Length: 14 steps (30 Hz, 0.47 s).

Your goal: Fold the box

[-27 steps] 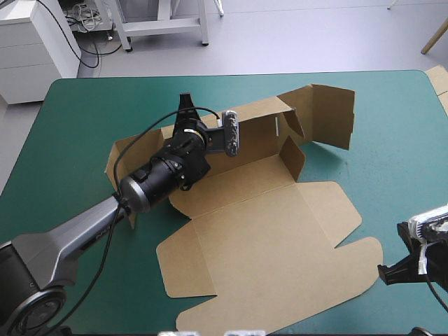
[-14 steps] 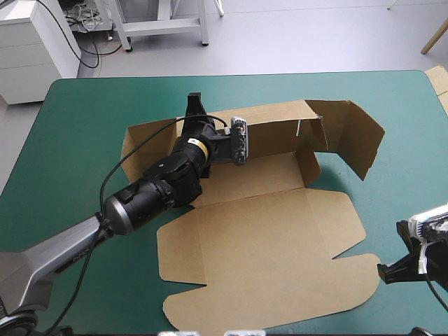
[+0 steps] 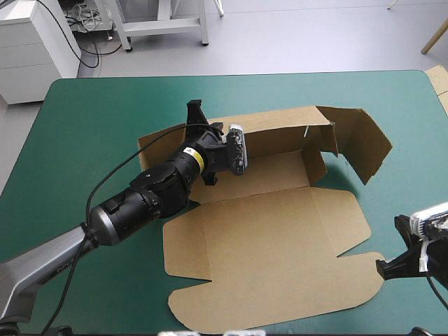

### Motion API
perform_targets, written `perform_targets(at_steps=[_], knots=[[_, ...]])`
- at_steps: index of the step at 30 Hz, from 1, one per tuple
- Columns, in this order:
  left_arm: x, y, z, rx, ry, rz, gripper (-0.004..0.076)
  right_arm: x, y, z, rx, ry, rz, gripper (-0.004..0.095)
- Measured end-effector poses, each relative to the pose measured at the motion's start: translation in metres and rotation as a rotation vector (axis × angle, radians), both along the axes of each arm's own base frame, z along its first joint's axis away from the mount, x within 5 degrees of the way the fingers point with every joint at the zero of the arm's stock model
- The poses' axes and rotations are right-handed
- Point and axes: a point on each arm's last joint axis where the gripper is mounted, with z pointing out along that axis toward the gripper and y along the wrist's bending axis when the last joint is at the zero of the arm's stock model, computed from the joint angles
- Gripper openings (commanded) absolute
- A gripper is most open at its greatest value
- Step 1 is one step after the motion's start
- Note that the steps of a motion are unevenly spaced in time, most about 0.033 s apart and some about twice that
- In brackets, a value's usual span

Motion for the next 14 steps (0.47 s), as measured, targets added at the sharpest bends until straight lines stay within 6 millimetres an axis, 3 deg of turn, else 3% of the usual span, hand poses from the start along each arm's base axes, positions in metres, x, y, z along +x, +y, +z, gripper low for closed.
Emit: perform_targets(at_steps=[6,14], knots=[[-0.0007,0.0013,-0.0088,0.129,-0.037,-0.047,-0.0008,0.001,0.0011,0.0024,0.017,-0.027,0.005,-0.002],[-0.0078,-0.0031,-0.0078,0.139,-0.046,-0.075,-0.0008,0.0011,0.0012,0.0026,0.019,-0.029,0.005,-0.002]])
